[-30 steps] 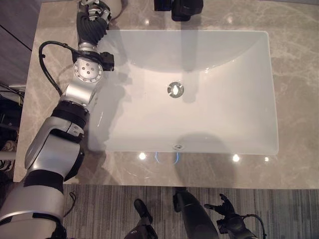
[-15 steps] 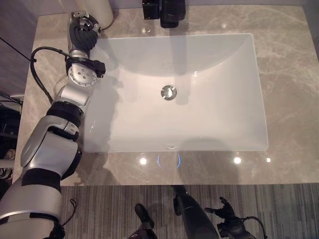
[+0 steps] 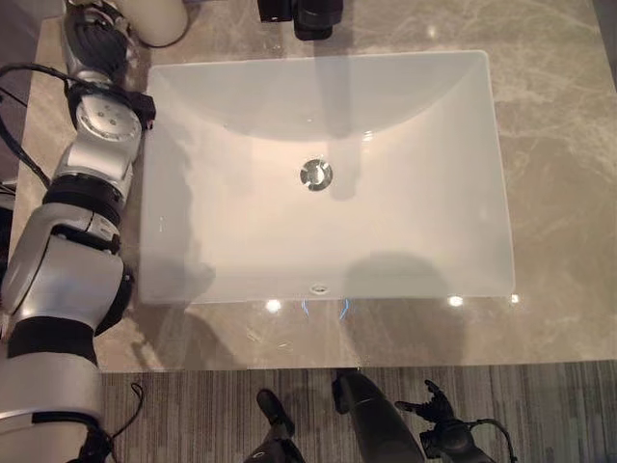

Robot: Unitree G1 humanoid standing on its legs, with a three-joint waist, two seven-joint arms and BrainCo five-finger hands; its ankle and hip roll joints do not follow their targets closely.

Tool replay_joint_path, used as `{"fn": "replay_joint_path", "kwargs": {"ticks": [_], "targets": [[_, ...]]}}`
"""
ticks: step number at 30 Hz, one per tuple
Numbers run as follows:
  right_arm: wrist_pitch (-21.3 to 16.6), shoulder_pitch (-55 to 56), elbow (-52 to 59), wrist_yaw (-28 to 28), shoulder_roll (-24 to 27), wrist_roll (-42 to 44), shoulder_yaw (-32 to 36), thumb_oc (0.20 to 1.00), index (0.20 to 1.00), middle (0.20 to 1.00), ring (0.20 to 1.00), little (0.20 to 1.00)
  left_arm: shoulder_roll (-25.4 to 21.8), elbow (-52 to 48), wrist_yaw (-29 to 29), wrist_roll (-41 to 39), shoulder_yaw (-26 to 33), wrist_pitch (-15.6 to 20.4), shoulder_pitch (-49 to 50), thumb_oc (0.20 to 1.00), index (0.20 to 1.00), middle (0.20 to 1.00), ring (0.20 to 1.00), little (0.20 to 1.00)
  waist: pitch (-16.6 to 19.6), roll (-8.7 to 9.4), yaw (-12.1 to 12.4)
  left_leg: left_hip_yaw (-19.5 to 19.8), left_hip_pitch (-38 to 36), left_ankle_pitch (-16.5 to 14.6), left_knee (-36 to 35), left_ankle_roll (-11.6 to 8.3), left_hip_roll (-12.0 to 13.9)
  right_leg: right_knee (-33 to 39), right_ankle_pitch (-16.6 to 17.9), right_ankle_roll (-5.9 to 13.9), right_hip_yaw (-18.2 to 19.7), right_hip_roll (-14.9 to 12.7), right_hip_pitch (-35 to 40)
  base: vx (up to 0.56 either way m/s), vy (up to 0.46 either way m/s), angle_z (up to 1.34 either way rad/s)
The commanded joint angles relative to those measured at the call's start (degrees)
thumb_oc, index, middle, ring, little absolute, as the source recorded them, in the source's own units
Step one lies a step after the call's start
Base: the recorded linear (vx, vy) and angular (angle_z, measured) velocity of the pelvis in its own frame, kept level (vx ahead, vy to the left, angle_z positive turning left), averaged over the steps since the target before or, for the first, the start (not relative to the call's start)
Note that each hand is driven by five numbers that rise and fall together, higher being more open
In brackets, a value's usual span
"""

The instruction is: Put brush and paste in cup on sink, flatten towel.

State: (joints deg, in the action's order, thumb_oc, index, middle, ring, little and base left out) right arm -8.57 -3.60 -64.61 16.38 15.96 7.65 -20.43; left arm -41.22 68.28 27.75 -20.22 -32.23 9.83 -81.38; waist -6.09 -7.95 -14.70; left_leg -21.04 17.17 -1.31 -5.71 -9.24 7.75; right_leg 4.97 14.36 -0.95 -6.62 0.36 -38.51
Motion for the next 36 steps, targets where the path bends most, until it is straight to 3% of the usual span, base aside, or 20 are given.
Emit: {"fn": "replay_joint_path", "kwargs": {"ticks": [1,6,14,36], "targets": [[-0.16,-1.61,0.78,1.08,1.72,1.37,0.2,1.0,1.0,1.0,1.0,1.0,-7.55,2.13,2.44,0.83,3.39,0.22,-6.11,0.2,0.2,0.2,0.2,0.2,-6.27,-3.29,-1.92,4.89,-8.42,12.42,0.71,-2.67,0.42,-4.4,-6.53,5.46,1.25,1.06,4.67,0.05,-0.018,-0.04],[-1.08,-1.44,2.3,1.23,1.96,2.27,0.38,1.0,1.0,1.0,1.0,1.0,-7.34,0.08,3.37,2.84,1.65,0.85,-7.2,0.2,0.2,0.2,0.2,0.2,-6.03,-3.22,-2.36,5.12,-7.85,12.42,0.71,-2.78,0.66,-4.8,-6.79,5.39,1.03,1.17,3.9,0.01,-0.008,-0.01],[-1.47,-1.14,1.84,1.53,2.21,2.04,0.31,1.0,1.0,1.0,1.0,1.0,-2.43,-7.75,3.75,5.26,0.16,3.87,-4.48,0.2,0.2,0.2,0.2,0.2,-6.18,-2.82,-3.65,5.33,-7.99,11.82,0.71,-2.74,0.85,-5.5,-7.07,5.06,1.04,1.55,3.37,0.0,0.006,0.08],[-1.18,-1.54,0.79,1.75,3.44,1.22,0.8,1.0,1.0,1.0,1.0,1.0,2.62,-11.09,2.28,5.32,0.65,5.78,-2.26,0.2,0.2,0.2,0.2,0.2,-6.98,-2.14,-4.54,6.29,-8.86,9.73,0.71,-1.88,-0.93,-4.49,-5.34,5.48,2.18,0.42,4.67,-0.03,0.011,0.0]]}}
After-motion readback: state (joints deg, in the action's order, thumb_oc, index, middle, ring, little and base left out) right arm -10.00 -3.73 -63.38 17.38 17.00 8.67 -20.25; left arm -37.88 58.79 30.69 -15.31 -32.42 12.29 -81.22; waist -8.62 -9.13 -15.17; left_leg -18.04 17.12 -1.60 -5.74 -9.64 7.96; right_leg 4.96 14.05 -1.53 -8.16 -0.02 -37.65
